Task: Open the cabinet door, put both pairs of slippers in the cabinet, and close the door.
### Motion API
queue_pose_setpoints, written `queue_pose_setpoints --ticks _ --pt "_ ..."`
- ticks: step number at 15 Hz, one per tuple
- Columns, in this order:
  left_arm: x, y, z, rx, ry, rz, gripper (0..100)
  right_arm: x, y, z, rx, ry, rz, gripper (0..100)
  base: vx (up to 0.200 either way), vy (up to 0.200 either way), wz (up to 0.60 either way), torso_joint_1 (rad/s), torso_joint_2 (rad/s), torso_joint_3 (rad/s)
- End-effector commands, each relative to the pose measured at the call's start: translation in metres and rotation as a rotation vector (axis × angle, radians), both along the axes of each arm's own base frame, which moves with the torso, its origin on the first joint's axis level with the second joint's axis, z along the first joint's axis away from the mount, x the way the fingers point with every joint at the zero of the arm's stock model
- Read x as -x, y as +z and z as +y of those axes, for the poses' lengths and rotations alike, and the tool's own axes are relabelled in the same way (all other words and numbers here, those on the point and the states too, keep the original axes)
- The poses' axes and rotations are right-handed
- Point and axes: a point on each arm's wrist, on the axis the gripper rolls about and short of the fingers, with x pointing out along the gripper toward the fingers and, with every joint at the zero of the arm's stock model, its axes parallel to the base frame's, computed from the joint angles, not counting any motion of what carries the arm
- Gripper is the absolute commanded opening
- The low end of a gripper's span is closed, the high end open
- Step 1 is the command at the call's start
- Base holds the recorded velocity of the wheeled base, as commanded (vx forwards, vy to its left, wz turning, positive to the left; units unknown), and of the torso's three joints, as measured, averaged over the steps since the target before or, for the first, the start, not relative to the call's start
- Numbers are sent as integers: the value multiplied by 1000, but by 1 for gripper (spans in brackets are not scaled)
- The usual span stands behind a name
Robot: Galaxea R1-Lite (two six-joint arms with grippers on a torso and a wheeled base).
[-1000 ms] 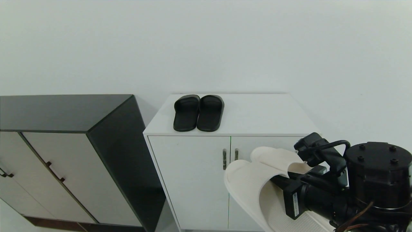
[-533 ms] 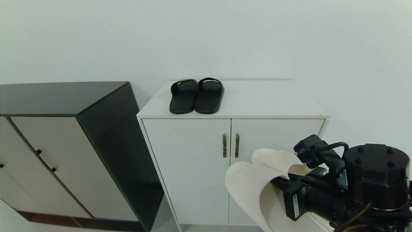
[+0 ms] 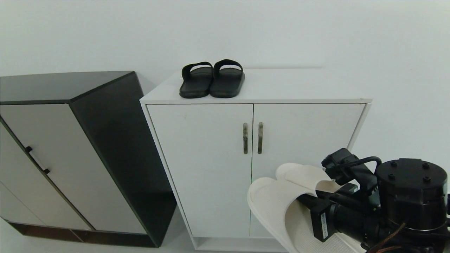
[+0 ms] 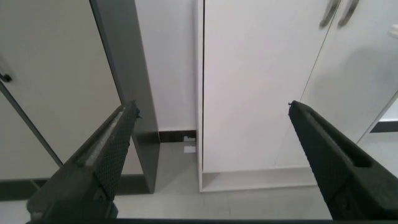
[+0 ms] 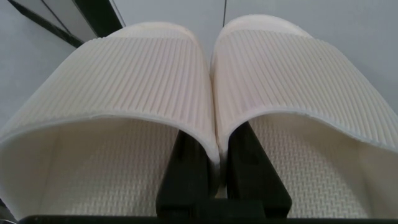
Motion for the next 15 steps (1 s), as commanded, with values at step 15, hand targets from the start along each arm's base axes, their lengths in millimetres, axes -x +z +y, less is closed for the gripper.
queue_pose_setpoints --ticks 15 --pt "-133 118 -26 163 -446 204 100 2 -6 -3 30 9 8 0 0 0 0 -61 352 291"
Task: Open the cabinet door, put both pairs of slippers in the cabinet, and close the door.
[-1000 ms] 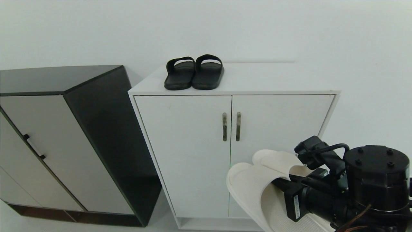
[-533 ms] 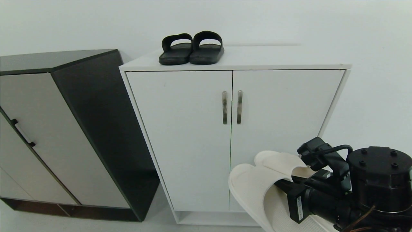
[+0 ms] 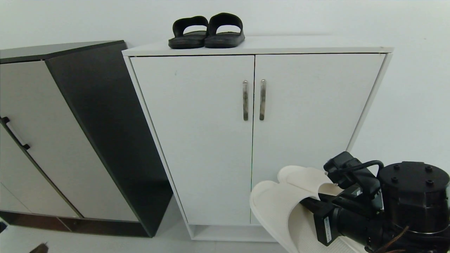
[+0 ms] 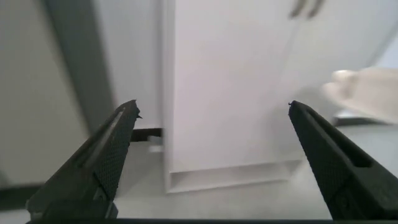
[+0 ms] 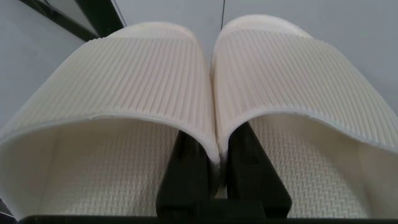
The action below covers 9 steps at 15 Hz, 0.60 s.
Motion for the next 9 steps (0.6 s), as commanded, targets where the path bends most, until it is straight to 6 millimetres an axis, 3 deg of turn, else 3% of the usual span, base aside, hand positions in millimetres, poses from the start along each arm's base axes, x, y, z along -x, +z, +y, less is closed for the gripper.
queue_pose_setpoints --ticks 1,4,9 --pt "-108 30 -34 50 -301 104 100 -1 -3 1 7 -2 7 0 0 0 0 0 0 0" --pt "-143 46 -68 60 -418 48 100 -2 -3 1 3 6 11 0 0 0 0 0 0 0" --pt "-163 73 -115 95 -590 12 100 -3 -6 4 2 40 28 0 0 0 0 0 0 0"
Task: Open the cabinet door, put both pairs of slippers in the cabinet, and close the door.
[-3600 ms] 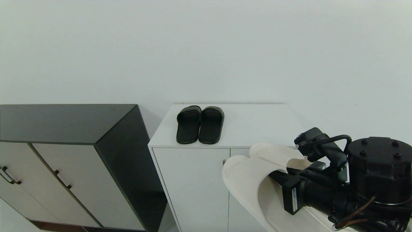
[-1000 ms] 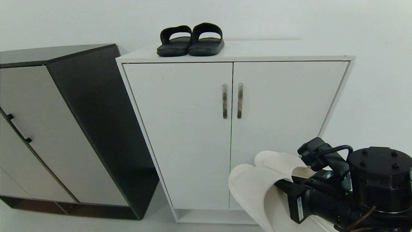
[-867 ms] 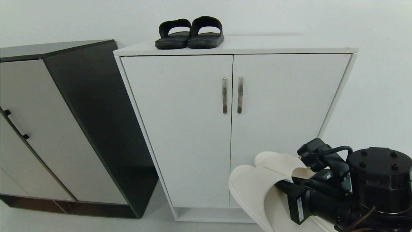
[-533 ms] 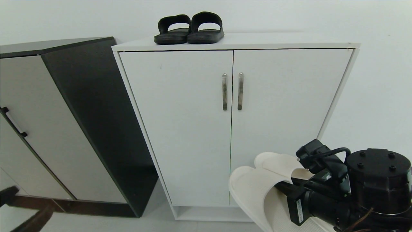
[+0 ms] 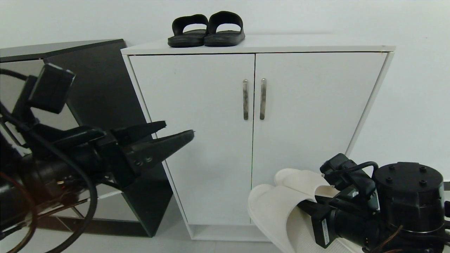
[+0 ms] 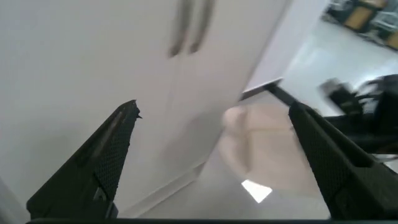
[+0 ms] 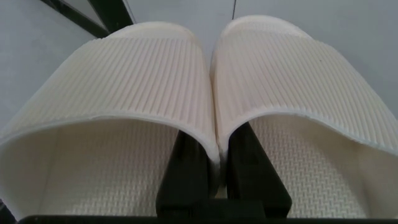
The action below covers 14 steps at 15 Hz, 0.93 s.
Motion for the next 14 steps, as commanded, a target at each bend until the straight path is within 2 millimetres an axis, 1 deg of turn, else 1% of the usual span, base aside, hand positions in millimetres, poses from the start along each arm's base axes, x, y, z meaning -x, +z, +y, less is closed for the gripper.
queue_pose_setpoints --ticks 1,2,3,4,5,6,9,12,14 --pt "-19 0 -40 -10 -103 43 100 0 -4 3 13 10 10 0 0 0 0 0 0 0" --pt "-19 2 -46 -4 -124 43 100 1 -4 4 14 13 11 0 0 0 0 0 0 0" --pt "-22 4 -61 3 -158 51 100 1 -5 3 15 13 12 0 0 0 0 0 0 0" --pt "-37 -1 -77 -8 -170 74 100 1 -5 4 7 16 5 0 0 0 0 0 0 0" --pt "-47 -4 -86 -16 -173 85 100 -1 -8 6 15 16 12 0 0 0 0 0 0 0" --pt "-53 -4 -95 -17 -187 87 100 -1 -12 7 22 17 20 0 0 0 0 0 0 0" --pt "-70 11 -112 11 -264 101 100 0 -15 9 21 31 17 0 0 0 0 0 0 0" --pt "-85 29 -123 38 -366 144 100 4 -15 13 19 55 13 0 0 0 0 0 0 0" --pt "-94 37 -130 41 -392 164 100 5 -16 16 22 64 16 0 0 0 0 0 0 0"
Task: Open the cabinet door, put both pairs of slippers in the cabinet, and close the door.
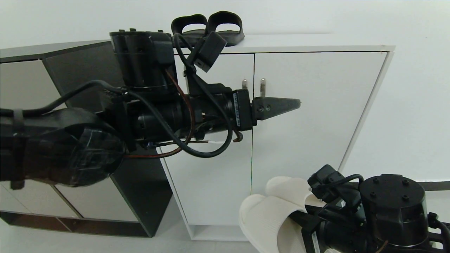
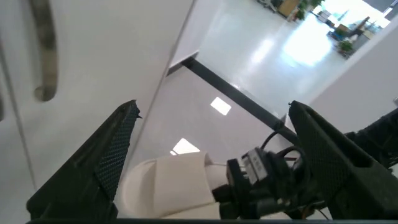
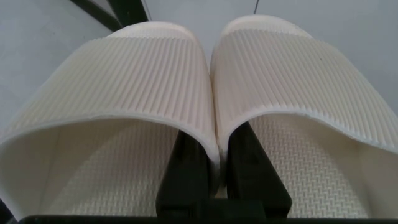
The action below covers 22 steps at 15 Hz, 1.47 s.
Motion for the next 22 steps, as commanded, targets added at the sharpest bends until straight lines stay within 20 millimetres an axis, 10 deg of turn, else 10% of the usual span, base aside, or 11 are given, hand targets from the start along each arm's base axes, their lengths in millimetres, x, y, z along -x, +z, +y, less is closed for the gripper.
queue_pose_setpoints --ticks 1,22 --pt "-20 3 -14 -8 5 17 100 -1 1 4 -7 8 -8 0 0 0 0 0 0 0" --pt "-68 -7 -27 -51 252 -32 100 -5 -2 6 -8 -1 -15 0 0 0 0 0 0 0"
